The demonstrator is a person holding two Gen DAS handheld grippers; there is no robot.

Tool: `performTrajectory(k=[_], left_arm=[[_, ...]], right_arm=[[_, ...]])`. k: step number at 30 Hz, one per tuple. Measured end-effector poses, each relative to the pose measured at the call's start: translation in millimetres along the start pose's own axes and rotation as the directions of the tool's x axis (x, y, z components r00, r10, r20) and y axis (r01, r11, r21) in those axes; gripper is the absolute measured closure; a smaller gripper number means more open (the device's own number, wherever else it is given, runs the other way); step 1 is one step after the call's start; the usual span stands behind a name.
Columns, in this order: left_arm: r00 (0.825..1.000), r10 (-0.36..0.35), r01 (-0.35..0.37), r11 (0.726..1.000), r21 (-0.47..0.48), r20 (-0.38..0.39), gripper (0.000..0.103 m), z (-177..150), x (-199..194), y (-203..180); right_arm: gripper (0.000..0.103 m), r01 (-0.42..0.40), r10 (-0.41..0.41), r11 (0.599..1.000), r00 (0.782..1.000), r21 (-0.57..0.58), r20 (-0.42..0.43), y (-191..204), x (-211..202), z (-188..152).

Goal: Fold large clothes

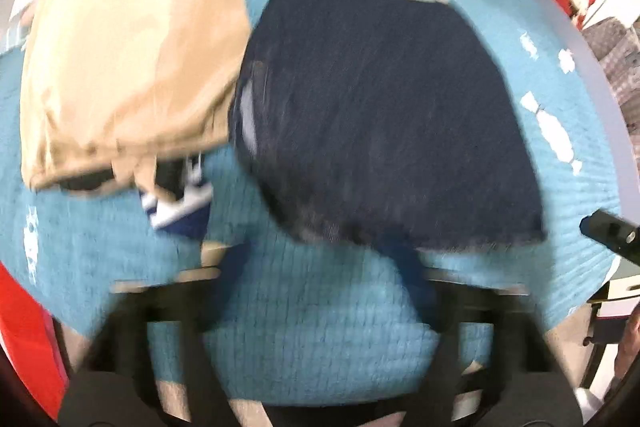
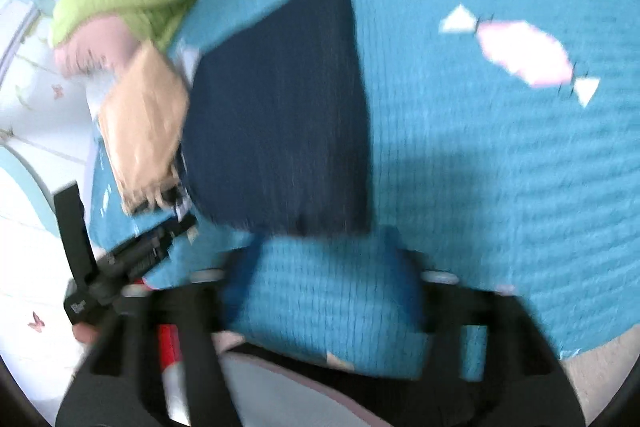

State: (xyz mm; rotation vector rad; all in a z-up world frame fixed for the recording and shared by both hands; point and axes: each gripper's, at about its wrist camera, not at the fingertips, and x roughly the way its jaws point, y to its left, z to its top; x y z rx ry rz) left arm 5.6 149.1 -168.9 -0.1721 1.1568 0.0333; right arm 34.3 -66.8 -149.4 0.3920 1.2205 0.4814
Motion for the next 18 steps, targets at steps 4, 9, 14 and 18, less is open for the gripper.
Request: performTrajectory(k=[4,9,14,18], left_arm=[[0.998,-0.024,0.021,0.999,0.05,0.06,0.014,18,-13,5],[0.996,-0.065,0.063,0.997,0.038,0.054,0.013,46,-13,10],[0.985,-0.172,0.172,0.985,0.028,0.022,0.012,100,12,27],[0.97,-0.239,0.239,0.971,-0.015,-0.033,0.012,132,49,29]], right_arm=[[0.025,-0.026,0.026,1.0,0.999,-0.007,0.026,-5,-12,26],[0.022,-0.01,0.011,1.0,0.999,-0.028,0.042,-6,-14,45],[0.016,-0.025,0.026,0.999,1.0,-0.039,0.009,-9,0,69],[0.015,-0.038,0.035,0.998,0.999,-0.056,-0.037,-9,22,85]])
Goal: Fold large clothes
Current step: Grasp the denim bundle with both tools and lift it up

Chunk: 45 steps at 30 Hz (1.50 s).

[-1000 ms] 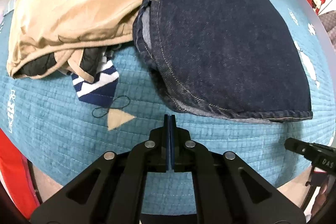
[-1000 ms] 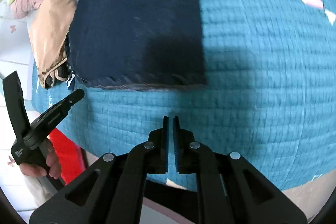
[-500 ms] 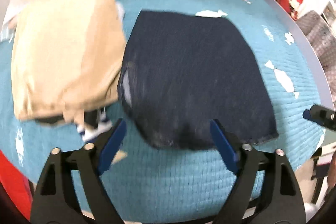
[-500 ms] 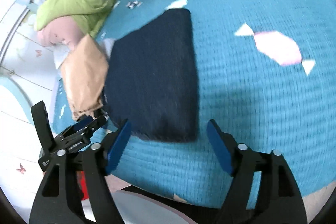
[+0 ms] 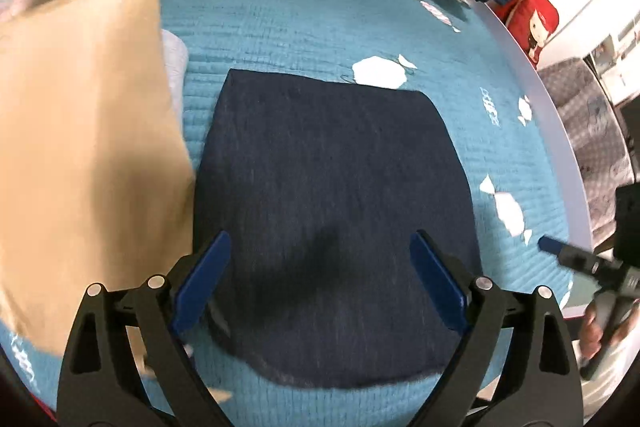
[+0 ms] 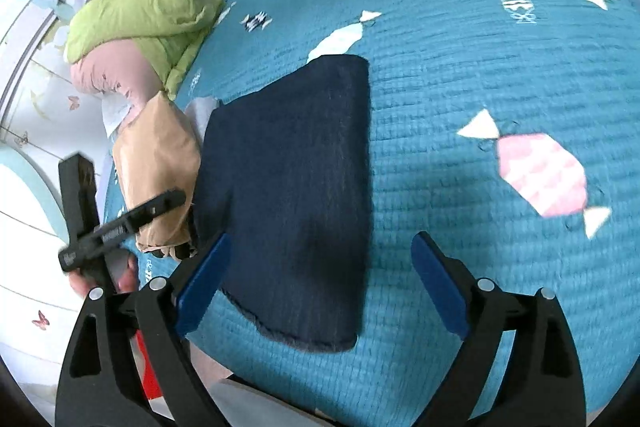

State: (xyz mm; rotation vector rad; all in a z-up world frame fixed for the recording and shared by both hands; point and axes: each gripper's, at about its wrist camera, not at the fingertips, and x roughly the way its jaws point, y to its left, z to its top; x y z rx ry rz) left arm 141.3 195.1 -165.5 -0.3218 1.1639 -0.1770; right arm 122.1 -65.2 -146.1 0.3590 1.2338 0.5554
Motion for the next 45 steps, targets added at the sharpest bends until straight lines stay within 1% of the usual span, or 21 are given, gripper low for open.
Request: performTrajectory(k=[4,8,10,13,15,17,18,20,23,27,29,31,33,34,35,36,37,38,40,42,45], left_arm=[[0.998,-0.027,0.025,0.999,-0.039,-0.05,0.012,27,29,19],[0.995,0.044,-0.052,0.995,-0.084,-0.094,0.012,45,57,41],[0.987,-0.003,-0.011,0.997,-0.082,-0.159,0.012,47,73,45],[0.962,-0.021,0.018,1.0,-0.012,-0.272,0.012,41,93,38],[0.947,-0.044,0.063,0.997,0.052,-0.318,0.012,34,98,29],[0.934,-0.077,0.102,0.993,0.053,-0.35,0.012,30,99,29],[0.92,-0.114,0.136,0.99,0.034,-0.375,0.012,29,99,32],[0.902,-0.182,0.196,0.981,-0.005,-0.391,0.012,30,95,38],[0.853,-0.333,0.316,0.942,-0.111,-0.402,0.012,32,93,49],[0.831,-0.421,0.354,0.904,-0.238,-0.363,0.012,37,109,68],[0.843,-0.417,0.346,0.904,-0.252,-0.339,0.009,37,115,68],[0.874,-0.367,0.302,0.924,-0.235,-0.318,0.009,34,113,60],[0.916,-0.298,0.259,0.95,-0.173,-0.268,0.009,26,105,49],[0.929,-0.264,0.238,0.963,-0.131,-0.259,0.017,22,101,45],[0.946,-0.208,0.192,0.977,-0.089,-0.249,0.031,19,97,41],[0.958,-0.168,0.154,0.985,-0.08,-0.232,0.037,16,90,41],[0.962,-0.17,0.152,0.983,-0.099,-0.213,0.049,15,85,45],[0.963,-0.192,0.169,0.977,-0.13,-0.191,0.06,14,79,51],[0.958,-0.24,0.211,0.96,-0.184,-0.159,0.069,11,74,63],[0.952,-0.273,0.234,0.942,-0.242,-0.14,0.07,7,73,70],[0.958,-0.26,0.23,0.949,-0.218,-0.123,0.074,3,64,62]], right_arm=[[0.015,-0.05,0.049,0.999,0.997,-0.013,-0.062,-1,26,15],[0.014,-0.086,0.086,0.996,0.989,0.004,-0.124,-10,57,31],[0.014,-0.11,0.113,0.994,0.981,0.025,-0.156,-18,72,36],[0.014,-0.155,0.169,0.985,0.965,0.08,-0.199,-33,94,42],[0.014,-0.227,0.247,0.967,0.943,0.115,-0.224,-40,106,43],[0.014,-0.307,0.338,0.939,0.909,0.157,-0.246,-45,117,43],[0.014,-0.345,0.38,0.923,0.888,0.174,-0.257,-47,122,43],[0.007,-0.368,0.397,0.917,0.879,0.153,-0.264,-46,128,44],[0.006,-0.411,0.437,0.899,0.86,0.152,-0.263,-46,130,45],[0.006,-0.47,0.505,0.862,0.83,0.19,-0.237,-53,135,49],[0.006,-0.454,0.487,0.87,0.848,0.191,-0.206,-49,140,51],[0.006,-0.412,0.438,0.897,0.876,0.159,-0.2,-39,142,53],[0.006,-0.37,0.387,0.921,0.903,0.123,-0.187,-29,141,52],[0.009,-0.355,0.371,0.928,0.91,0.113,-0.183,-27,138,51],[0.015,-0.347,0.362,0.931,0.916,0.113,-0.173,-27,131,49],[0.021,-0.341,0.358,0.932,0.919,0.127,-0.163,-29,127,49],[0.034,-0.331,0.352,0.933,0.923,0.144,-0.158,-34,124,47],[0.038,-0.336,0.362,0.927,0.919,0.167,-0.159,-38,121,46],[0.042,-0.354,0.384,0.911,0.915,0.211,-0.121,-43,119,42],[0.044,-0.361,0.383,0.913,0.92,0.19,-0.089,-38,110,35],[0.051,-0.397,0.413,0.901,0.908,0.173,-0.07,-28,95,31]])
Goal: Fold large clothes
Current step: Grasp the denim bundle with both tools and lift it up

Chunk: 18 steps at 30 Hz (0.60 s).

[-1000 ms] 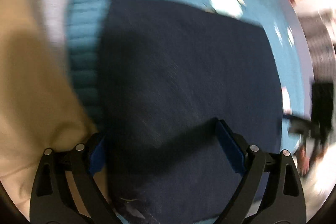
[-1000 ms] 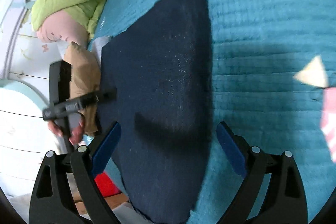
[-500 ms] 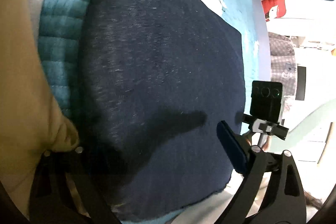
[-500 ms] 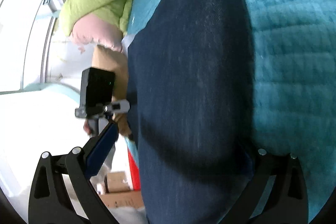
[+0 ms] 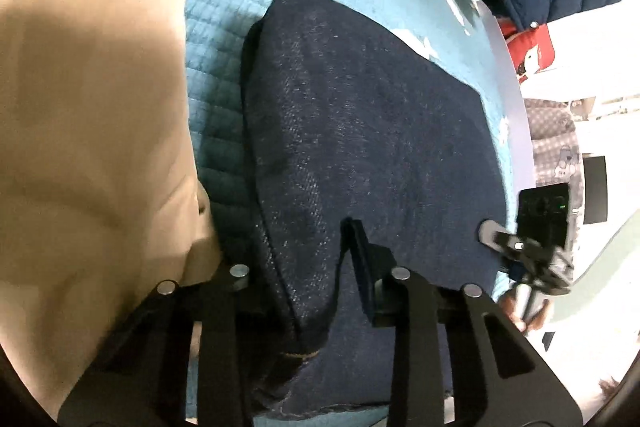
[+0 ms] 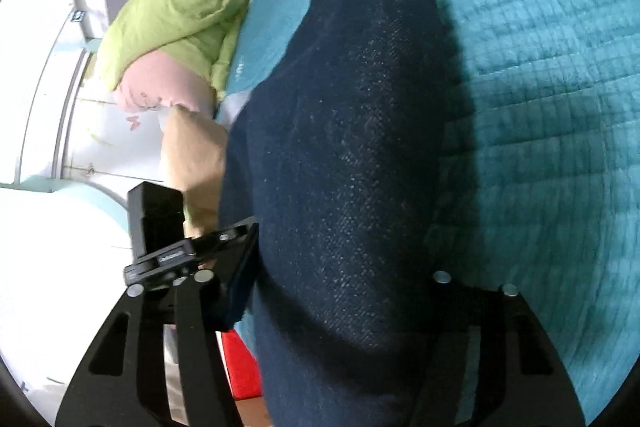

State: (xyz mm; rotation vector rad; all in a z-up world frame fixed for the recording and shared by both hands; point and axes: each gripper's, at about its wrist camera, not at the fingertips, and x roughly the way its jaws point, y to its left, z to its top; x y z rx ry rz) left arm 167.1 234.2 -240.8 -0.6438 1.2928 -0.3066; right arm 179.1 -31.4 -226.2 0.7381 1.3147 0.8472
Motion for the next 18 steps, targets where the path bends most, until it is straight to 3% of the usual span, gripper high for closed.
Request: performTrajectory(k=[9,12,18], left_arm=[[0.998,-0.026,0.021,0.995,0.096,0.051,0.078,-21,-43,-51],[0.997,-0.004,-0.007,0.99,0.137,0.079,0.078,-26,-61,-68],[0.984,0.04,-0.071,0.981,0.181,0.172,0.077,-39,-132,-81]], right_arm=[[0.052,-0.013,0.017,0.996,0.999,-0.093,0.05,47,-39,-24],[0.052,-0.027,0.035,0.991,0.998,-0.131,0.057,62,-55,-31],[0.052,-0.045,0.058,0.969,0.997,-0.244,0.046,128,-48,-30]])
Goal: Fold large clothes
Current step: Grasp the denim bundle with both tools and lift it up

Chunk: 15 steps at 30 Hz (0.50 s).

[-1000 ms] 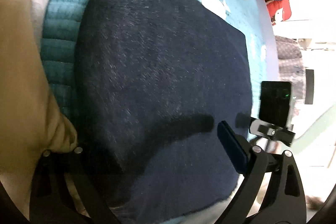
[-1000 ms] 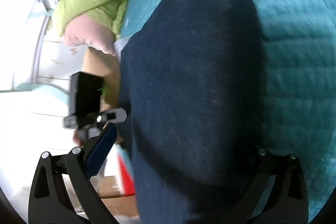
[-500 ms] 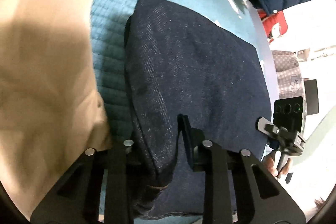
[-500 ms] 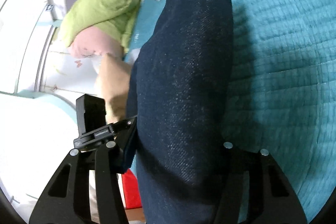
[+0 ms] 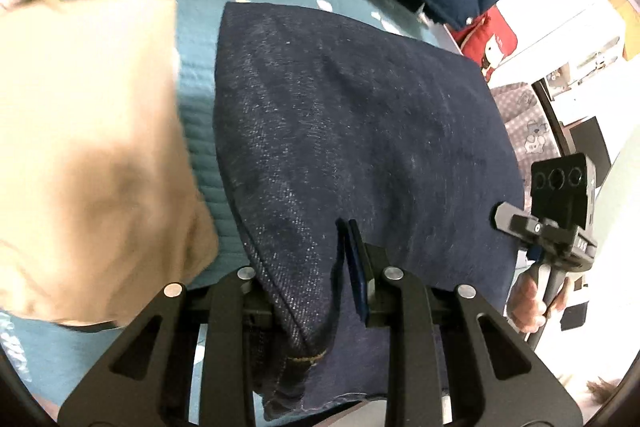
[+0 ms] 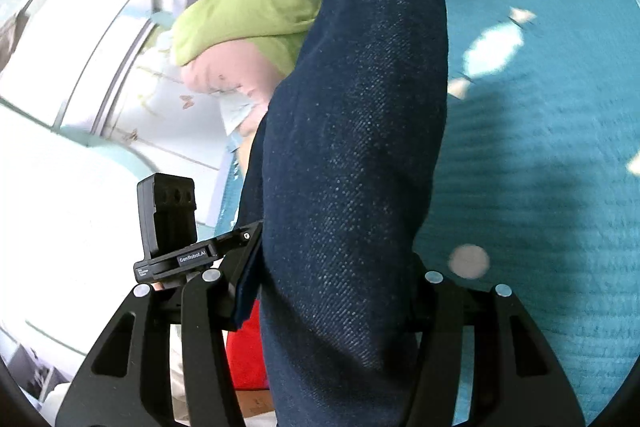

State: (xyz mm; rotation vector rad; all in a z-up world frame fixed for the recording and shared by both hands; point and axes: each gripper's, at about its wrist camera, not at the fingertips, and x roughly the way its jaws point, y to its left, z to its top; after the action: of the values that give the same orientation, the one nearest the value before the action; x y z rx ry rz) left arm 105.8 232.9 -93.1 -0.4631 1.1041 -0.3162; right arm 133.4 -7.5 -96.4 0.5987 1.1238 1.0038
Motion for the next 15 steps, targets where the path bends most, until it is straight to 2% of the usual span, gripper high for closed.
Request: performTrajectory(k=[4,10,15], left_arm=[[0.998,0.04,-0.04,0.999,0.005,0.056,0.077,10,-50,16],[0.981,0.154,-0.155,0.988,0.001,0.115,0.077,38,-134,62],[0.965,0.226,-0.221,0.974,-0.047,0.134,0.077,64,-181,105]], right_arm=[[0.052,-0.02,0.019,0.997,1.0,-0.068,-0.011,47,27,17],[0.052,-0.094,0.088,0.987,0.995,-0.129,-0.052,115,105,51],[0.049,-0.129,0.121,0.987,0.99,-0.098,-0.076,135,161,68]])
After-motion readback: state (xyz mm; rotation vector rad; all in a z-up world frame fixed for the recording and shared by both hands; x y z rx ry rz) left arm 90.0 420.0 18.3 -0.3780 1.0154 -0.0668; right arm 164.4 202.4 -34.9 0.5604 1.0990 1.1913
